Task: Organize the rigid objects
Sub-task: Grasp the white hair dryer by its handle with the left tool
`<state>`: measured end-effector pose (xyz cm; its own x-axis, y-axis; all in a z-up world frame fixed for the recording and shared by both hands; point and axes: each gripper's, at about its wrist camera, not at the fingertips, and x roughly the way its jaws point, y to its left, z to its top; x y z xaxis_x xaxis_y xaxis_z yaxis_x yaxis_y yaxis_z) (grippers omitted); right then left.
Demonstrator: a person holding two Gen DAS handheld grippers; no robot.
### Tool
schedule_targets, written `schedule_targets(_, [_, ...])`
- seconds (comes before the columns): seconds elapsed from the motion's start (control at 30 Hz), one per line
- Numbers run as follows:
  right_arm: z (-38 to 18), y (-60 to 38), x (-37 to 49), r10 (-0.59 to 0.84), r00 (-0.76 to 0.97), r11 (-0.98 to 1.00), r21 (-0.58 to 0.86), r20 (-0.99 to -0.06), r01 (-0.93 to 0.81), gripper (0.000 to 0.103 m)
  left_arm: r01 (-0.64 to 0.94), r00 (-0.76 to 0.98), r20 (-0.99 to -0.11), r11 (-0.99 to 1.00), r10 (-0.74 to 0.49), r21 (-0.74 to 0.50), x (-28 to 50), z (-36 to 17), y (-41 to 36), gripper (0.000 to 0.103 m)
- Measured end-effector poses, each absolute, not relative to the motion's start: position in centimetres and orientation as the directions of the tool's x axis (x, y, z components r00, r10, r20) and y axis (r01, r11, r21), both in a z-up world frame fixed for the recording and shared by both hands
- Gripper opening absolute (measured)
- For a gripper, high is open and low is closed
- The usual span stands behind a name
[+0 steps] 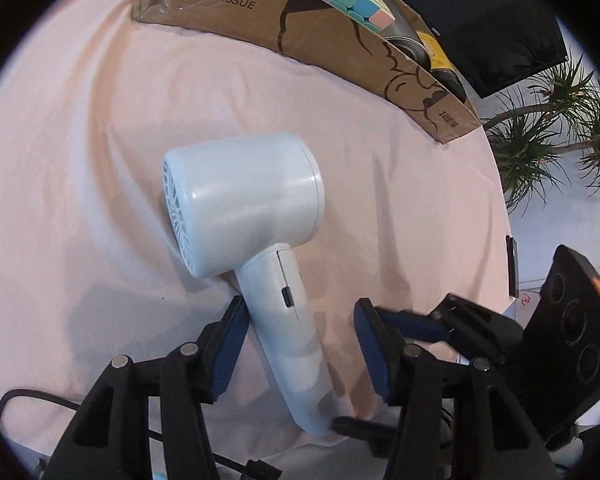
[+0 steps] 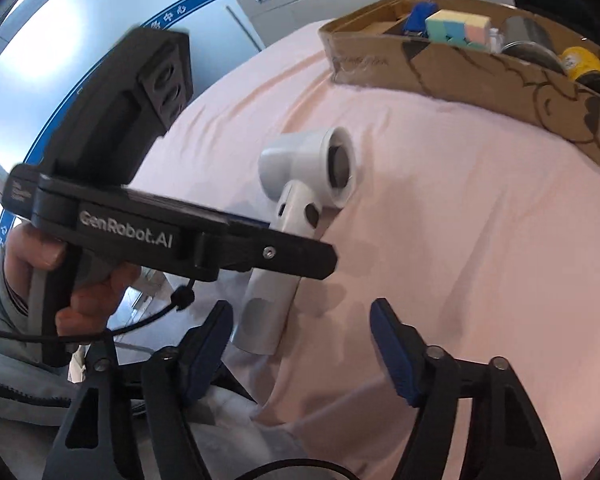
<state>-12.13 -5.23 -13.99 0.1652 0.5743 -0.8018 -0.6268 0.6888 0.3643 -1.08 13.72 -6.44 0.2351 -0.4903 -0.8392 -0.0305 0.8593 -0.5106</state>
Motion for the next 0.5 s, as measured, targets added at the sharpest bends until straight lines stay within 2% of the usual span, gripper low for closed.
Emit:
schedule_targets(0.07, [-14.4, -4.2, -12.0, 0.568, 0.153, 0.681, 0.358, -0.809, -0.639, 0.059, -0.027, 0.242, -0.840, 0.862, -0.485, -0.506, -0.9, -6.5, 13.5, 0.052])
schedule_targets(0.17, [-15.4, -2.6, -12.0, 0.555, 0.138, 0.676, 0.348, -0.820, -0.649, 0.046, -0.024, 0.247, -0.849, 0.873, -0.466, -0.487, -0.8, -6.6, 13.6, 0.036])
schedule_targets(0.2, [-15.5, -2.2, -12.0, 0.548, 0.149, 0.676, 0.331, -0.823, -0.658, 0.036, -0.025, 0.247, -0.850, 0.873, -0.466, -0.486, -0.8, -6.6, 13.9, 0.034])
schedule_targets(0.37, [-15.1, -0.9, -12.2, 0.511, 0.224, 0.711, 0.262, -0.830, -0.653, 0.033, -0.023, 0.286, -0.845, 0.879, -0.451, -0.477, -0.9, -6.3, 14.5, 0.034])
schedule_targets(0.5, [-13.2, -0.2, -11.6, 0.541, 0.281, 0.719, 0.262, -0.792, -0.644, 0.032, 0.007, 0.367, -0.838, 0.902, -0.403, -0.431, -0.6, -3.4, 14.8, 0.034])
